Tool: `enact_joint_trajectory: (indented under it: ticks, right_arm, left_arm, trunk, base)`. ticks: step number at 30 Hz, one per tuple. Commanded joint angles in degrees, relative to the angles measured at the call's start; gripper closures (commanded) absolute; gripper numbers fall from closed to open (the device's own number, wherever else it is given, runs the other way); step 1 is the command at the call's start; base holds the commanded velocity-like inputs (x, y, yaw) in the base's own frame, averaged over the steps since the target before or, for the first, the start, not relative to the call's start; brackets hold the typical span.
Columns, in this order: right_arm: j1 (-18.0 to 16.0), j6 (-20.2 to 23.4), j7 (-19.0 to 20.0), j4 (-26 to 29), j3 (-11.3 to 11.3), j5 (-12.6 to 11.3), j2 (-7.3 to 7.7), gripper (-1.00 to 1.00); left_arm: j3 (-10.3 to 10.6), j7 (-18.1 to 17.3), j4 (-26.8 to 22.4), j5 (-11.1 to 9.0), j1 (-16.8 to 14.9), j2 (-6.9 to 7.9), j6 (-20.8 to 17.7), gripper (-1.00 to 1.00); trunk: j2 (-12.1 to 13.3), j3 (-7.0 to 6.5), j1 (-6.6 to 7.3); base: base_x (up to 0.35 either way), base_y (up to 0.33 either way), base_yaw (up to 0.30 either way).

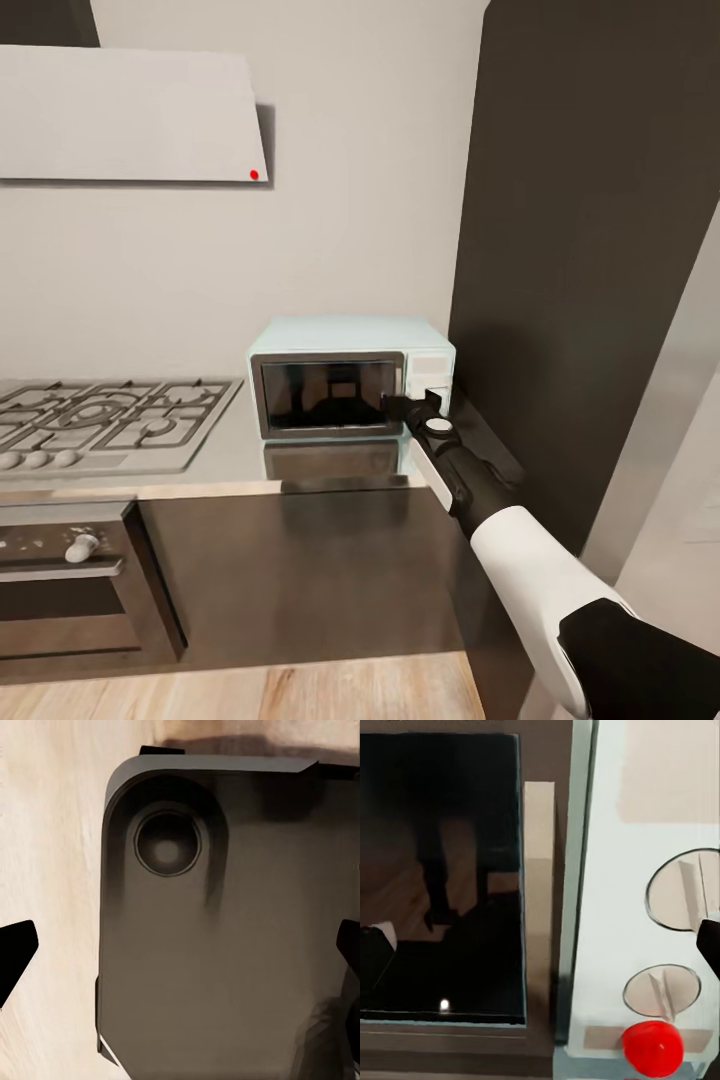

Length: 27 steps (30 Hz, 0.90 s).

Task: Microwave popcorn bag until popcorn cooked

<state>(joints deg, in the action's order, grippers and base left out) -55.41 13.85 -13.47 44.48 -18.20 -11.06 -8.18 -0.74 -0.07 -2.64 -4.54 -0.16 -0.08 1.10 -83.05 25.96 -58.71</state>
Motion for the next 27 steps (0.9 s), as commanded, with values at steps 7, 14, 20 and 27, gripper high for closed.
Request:
enact_joint_trajectory:
  ticks: [7,14,20,27]
  right_arm:
    - [0.0,0.2,-0.4,0.0,-0.3,-0.5,0.00,-1.00]
    - [0.0,0.3,-0.4,0.0,-0.2,-0.5,0.09,-1.00]
    - [0.0,0.6,-0.5,0.0,-0.2,0.0,0.38,-1.00]
    - [0.0,0.7,-0.5,0.0,-0.2,0.2,0.61,-1.00]
  left_arm:
    - [0.0,0.0,0.0,-0.5,0.0,-0.01,0.1,-1.00]
    - [-0.1,0.0,0.0,-0.5,0.0,-0.01,0.1,-1.00]
    - [-0.1,0.0,0.0,-0.5,0.0,-0.01,0.1,-1.00]
    - [-0.1,0.0,0.0,-0.5,0.0,-0.01,0.1,-1.00]
  trunk:
    - [0.0,0.06,-0.02]
    - [0.0,0.06,-0.02]
    - [0.0,0.06,-0.02]
    - [0.0,0.06,-0.02]
  base:
    - [0.196,0.077,0.000]
    - [0.055,0.020,0.000]
    - [0.001,0.000,0.000]
    - [0.000,0.000,0.000]
